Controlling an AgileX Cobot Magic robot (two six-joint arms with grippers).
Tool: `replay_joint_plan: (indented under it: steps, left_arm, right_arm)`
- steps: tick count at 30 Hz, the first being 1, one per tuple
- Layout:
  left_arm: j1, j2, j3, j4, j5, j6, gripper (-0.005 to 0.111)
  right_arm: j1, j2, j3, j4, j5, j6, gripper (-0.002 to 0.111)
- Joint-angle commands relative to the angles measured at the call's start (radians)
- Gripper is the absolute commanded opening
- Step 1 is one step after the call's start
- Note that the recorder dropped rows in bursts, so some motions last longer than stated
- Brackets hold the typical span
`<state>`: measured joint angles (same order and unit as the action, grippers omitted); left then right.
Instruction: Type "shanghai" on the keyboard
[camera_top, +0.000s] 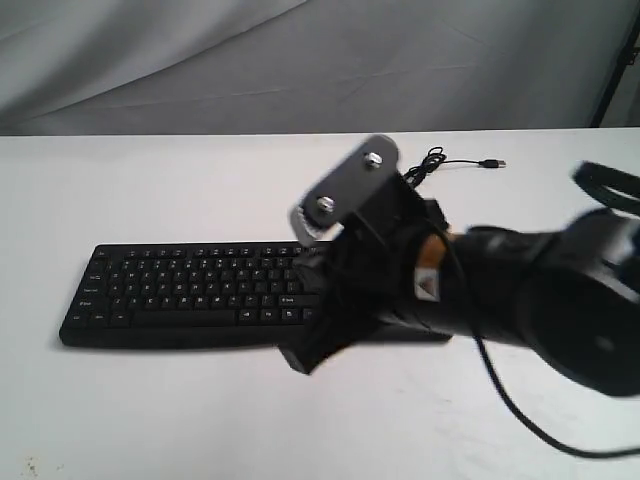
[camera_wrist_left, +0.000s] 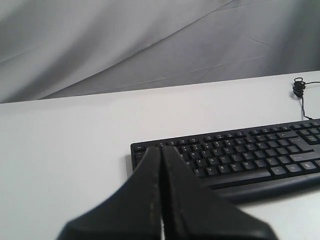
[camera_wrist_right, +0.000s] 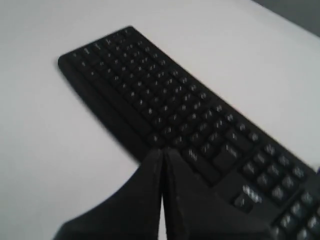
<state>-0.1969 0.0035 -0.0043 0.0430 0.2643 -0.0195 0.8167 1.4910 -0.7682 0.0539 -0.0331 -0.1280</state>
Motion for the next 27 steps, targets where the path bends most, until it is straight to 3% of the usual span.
replay_joint_plan:
  steps: [1,18,27]
  left_arm:
    - [-0.005,-0.003,0.004,0.001,-0.005,-0.003,0.0]
    - [-0.005,-0.003,0.004,0.001,-0.005,-0.003,0.0]
    - [-0.005,-0.003,0.004,0.001,-0.005,-0.003,0.0]
  right_arm:
    - [-0.001,-0.113,0.176,0.085,0.01,0.016,0.0]
    - [0.001,-0.155,0.224,0.088,0.021,0.016,0.0]
    - [-0.001,-0.459,0.224,0.088,0.096,0.016,0.0]
